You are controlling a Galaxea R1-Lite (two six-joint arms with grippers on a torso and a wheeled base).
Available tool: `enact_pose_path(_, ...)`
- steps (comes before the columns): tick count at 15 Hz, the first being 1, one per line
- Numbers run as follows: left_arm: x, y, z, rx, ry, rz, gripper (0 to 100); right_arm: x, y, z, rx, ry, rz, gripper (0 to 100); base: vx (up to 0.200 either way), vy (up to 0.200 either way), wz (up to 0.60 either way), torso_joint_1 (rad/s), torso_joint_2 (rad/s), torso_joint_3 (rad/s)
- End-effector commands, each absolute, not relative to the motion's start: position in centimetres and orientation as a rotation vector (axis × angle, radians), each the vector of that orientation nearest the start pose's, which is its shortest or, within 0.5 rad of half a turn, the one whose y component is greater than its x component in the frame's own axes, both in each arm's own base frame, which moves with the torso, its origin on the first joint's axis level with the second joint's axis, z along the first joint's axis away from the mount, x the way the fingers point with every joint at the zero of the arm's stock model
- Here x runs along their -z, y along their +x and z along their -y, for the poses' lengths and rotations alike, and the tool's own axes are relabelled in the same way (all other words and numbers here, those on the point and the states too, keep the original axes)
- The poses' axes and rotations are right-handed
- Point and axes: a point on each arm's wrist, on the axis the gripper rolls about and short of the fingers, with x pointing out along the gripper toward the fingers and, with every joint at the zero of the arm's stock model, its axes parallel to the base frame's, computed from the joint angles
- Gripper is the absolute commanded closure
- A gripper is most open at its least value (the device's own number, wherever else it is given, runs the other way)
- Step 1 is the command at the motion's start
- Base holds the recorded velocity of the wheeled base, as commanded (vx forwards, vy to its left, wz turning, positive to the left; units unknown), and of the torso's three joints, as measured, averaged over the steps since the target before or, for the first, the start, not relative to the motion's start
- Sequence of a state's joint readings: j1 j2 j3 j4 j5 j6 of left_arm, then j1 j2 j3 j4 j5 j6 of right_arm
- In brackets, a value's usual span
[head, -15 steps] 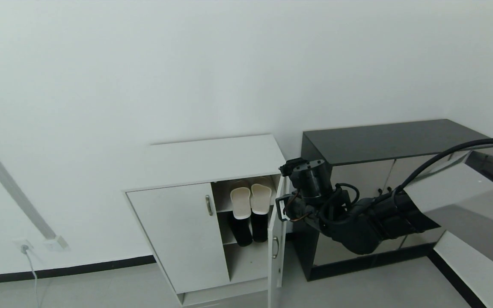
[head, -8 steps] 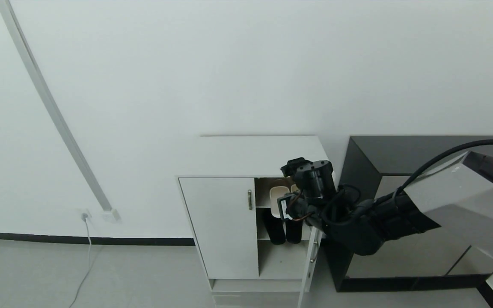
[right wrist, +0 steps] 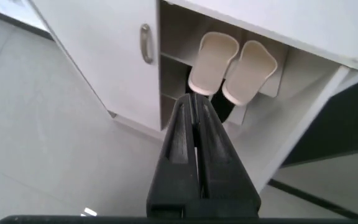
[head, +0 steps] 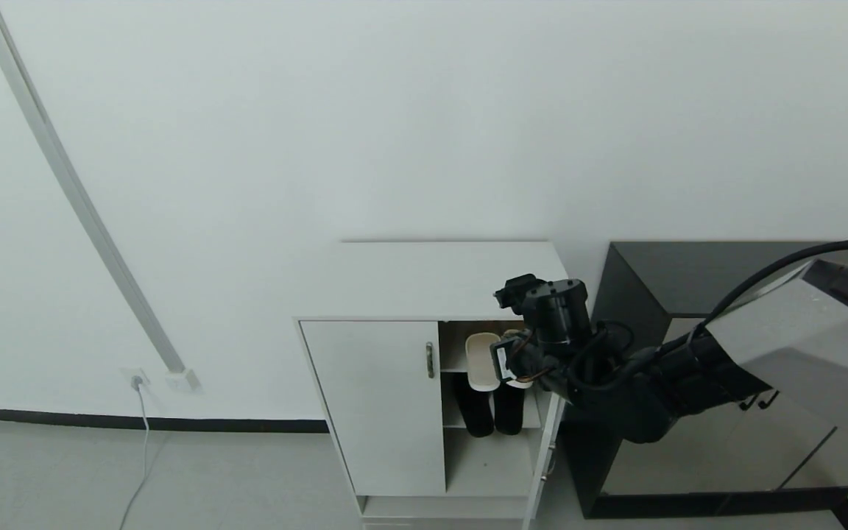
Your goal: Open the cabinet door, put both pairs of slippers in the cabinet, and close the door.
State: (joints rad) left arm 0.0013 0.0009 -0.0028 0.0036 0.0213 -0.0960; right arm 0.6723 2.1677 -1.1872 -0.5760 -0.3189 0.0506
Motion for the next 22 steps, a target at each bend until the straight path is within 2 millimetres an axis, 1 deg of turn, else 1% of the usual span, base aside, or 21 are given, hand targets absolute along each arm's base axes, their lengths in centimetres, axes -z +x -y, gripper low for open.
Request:
enact_pose_path(1,-7.6,-2.3,0.0,-0.023,-0.097,0.0,100,-11.3,33.1,-24.3,-0.323,-0.161,-0.366,100,0.0,0.0,0.0,0.0,0.0,0.0)
enact_pose_path(2,-7.6,-2.3,0.0,-0.023,-0.097,0.0,100,-11.5,33.0,-23.2,-0.303,-0.171,-0.377,100,0.0,0.0,0.0,0.0,0.0,0.0)
enact_pose_path(4,-7.6,-2.3,0.0,-0.023,-0.097,0.0,100,-11.2,31.9,-21.1,-0.276,-0.206,-0.434,100,0.0,0.0,0.0,0.0,0.0,0.0)
enact_pose_path(6,-7.6,-2.3,0.0,-0.023,-0.097,0.0,100,-10.8,30.9,-20.0,-0.267,-0.225,-0.469,100,0.0,0.0,0.0,0.0,0.0,0.0)
enact_pose_path(7,-7.6,-2.3,0.0,-0.023,-0.097,0.0,100,-9.9,30.3,-19.0,-0.258,-0.262,-0.506,100,0.0,0.0,0.0,0.0,0.0,0.0)
enact_pose_path(10,-7.6,-2.3,0.0,-0.023,-0.097,0.0,100,-7.9,28.7,-17.7,-0.255,-0.297,-0.588,100,0.0,0.0,0.0,0.0,0.0,0.0)
enact_pose_path(13,-7.6,-2.3,0.0,-0.023,-0.097,0.0,100,-6.6,28.1,-17.5,-0.259,-0.314,-0.636,100,0.0,0.0,0.0,0.0,0.0,0.0)
enact_pose_path(17,-7.6,-2.3,0.0,-0.025,-0.098,0.0,100,-4.7,28.6,-17.9,-0.261,-0.332,-0.676,100,0.0,0.0,0.0,0.0,0.0,0.0)
enact_pose_path(19,-7.6,-2.3,0.0,-0.023,-0.098,0.0,100,-3.7,29.2,-18.3,-0.261,-0.331,-0.686,100,0.0,0.0,0.0,0.0,0.0,0.0)
enact_pose_path(22,-7.6,-2.3,0.0,-0.023,-0.098,0.0,100,-3.2,30.0,-18.8,-0.261,-0.325,-0.678,100,0.0,0.0,0.0,0.0,0.0,0.0)
